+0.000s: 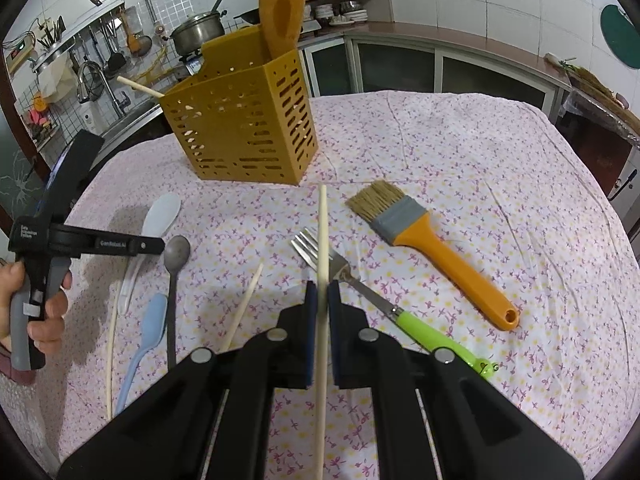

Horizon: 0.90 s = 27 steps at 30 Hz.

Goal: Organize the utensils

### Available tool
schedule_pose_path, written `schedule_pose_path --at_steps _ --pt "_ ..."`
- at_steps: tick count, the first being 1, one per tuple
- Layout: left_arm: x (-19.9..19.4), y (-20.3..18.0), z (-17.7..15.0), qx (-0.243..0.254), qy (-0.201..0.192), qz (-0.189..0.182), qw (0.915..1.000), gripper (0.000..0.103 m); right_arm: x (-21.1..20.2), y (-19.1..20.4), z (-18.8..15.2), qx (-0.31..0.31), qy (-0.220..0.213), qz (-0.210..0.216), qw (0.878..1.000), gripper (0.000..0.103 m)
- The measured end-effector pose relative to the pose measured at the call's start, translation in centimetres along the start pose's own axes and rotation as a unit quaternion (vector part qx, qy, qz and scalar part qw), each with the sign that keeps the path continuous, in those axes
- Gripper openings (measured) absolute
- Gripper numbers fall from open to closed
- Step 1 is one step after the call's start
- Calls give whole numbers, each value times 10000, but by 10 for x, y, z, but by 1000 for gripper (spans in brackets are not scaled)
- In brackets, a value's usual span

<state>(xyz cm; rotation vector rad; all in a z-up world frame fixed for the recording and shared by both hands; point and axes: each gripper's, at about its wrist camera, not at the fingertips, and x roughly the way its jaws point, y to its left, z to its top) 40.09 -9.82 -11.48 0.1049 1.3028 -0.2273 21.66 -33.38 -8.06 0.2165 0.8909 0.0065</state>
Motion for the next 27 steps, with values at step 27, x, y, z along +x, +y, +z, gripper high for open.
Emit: schedule_pose_path --at_steps 27 --pt "-119 -7 -50 358 -1985 -487 9782 27 -38 18 26 -9 -814 68 9967 6"
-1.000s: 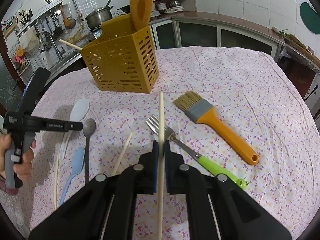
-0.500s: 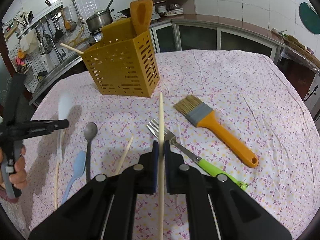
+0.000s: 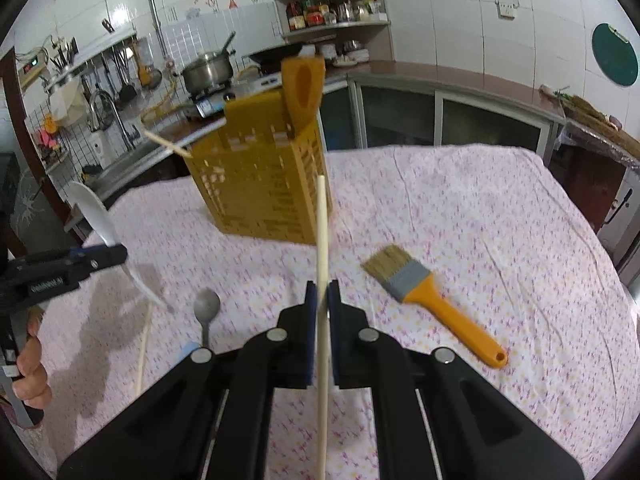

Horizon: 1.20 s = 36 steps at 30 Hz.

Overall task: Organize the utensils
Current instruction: 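Carry the chopstick and white paddle toward the yellow holder with both tools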

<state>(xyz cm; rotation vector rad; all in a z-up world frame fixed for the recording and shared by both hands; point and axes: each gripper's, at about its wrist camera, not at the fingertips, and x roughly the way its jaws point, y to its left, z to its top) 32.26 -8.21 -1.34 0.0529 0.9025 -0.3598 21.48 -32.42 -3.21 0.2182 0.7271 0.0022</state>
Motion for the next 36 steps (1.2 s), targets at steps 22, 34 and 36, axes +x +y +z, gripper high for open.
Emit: schedule_pose_path --at_steps 22,34,36 --pt "-17 -8 65 40 -553 242 9982 26 -10 26 94 -2 -960 217 9951 6" --pt "-27 -28 120 252 -1146 491 9919 26 -15 53 144 -306 -1267 -126 9914 6" --pt "-31 -32 130 300 -1309 550 9894 26 -17 56 155 -337 -1341 -179 9902 6"
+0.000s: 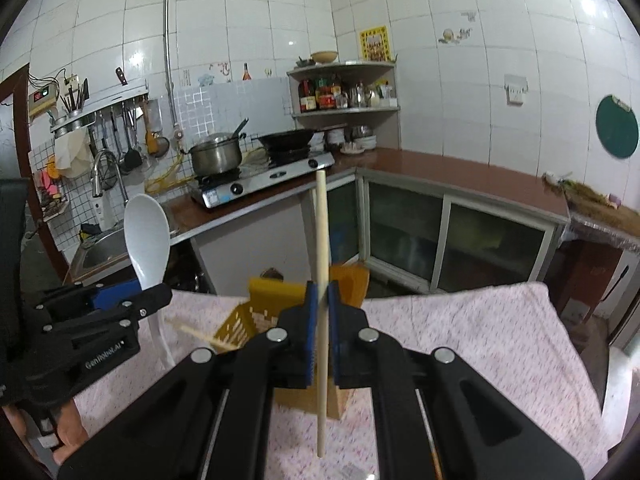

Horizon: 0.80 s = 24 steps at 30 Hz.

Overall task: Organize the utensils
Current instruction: 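Carry the chopstick and white paddle toward the yellow holder with both tools, then lower chopstick and paddle into the yellow holder and open both tools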

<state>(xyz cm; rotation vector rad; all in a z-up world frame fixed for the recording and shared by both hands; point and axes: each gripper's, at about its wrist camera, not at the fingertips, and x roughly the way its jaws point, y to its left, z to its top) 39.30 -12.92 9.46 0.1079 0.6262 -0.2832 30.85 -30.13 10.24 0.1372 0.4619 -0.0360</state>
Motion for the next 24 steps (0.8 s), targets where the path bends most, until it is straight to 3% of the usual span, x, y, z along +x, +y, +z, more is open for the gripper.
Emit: schedule_pose_path --at_steps 4,13,21,24 --pt "0 0 19 -28 -242 55 9997 26 3 2 21 -2 -205 -6 9998 6" --pt "29 4 39 -309 -592 -459 9967 26 31 3 42 59 -399 13 9992 6" --pt "74 3 39 -210 -537 -166 9982 26 58 0 37 25 -508 -46 9987 6" --pt "85 7 39 -235 -512 -220 9982 26 66 -2 33 20 -553 -34 9985 6"
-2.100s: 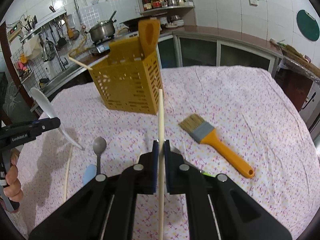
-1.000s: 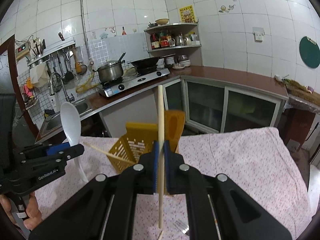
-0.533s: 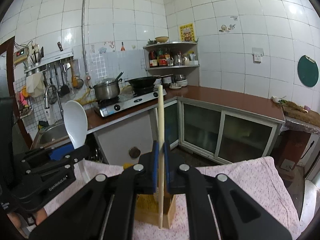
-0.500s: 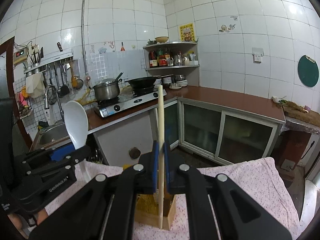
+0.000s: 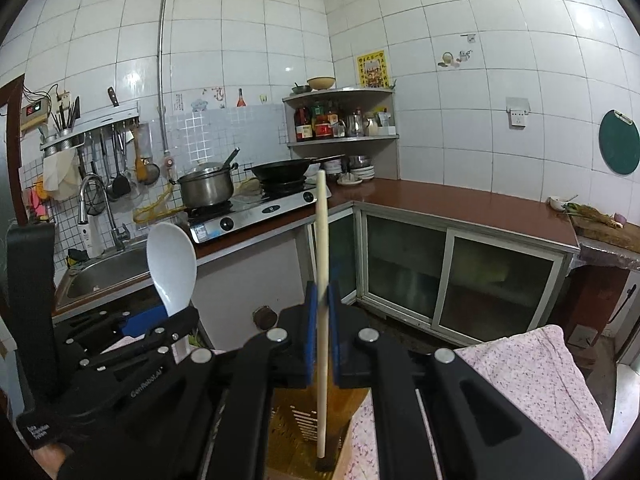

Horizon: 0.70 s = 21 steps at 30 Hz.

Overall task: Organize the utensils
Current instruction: 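Lower chopstick and paddle into the yellow holder and open both tools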

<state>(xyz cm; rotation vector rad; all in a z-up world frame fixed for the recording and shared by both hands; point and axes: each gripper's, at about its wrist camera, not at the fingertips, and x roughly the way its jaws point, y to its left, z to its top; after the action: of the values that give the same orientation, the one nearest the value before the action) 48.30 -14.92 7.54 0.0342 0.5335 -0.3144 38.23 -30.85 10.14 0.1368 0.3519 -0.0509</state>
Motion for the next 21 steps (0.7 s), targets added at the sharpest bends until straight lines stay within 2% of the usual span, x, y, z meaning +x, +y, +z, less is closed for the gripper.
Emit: schedule_pose_path --at_steps 9,18,21 --pt "15 0 -10 6 -113 -495 9987 26 14 -7 -11 53 5 41 10000 6" --pt "17 1 -41 246 -46 -433 9987 26 10 -11 -31 -17 112 68 9999 6" --pt "20 6 -54 181 18 -550 9983 26 11 -14 -41 66 235 209 9995 6"
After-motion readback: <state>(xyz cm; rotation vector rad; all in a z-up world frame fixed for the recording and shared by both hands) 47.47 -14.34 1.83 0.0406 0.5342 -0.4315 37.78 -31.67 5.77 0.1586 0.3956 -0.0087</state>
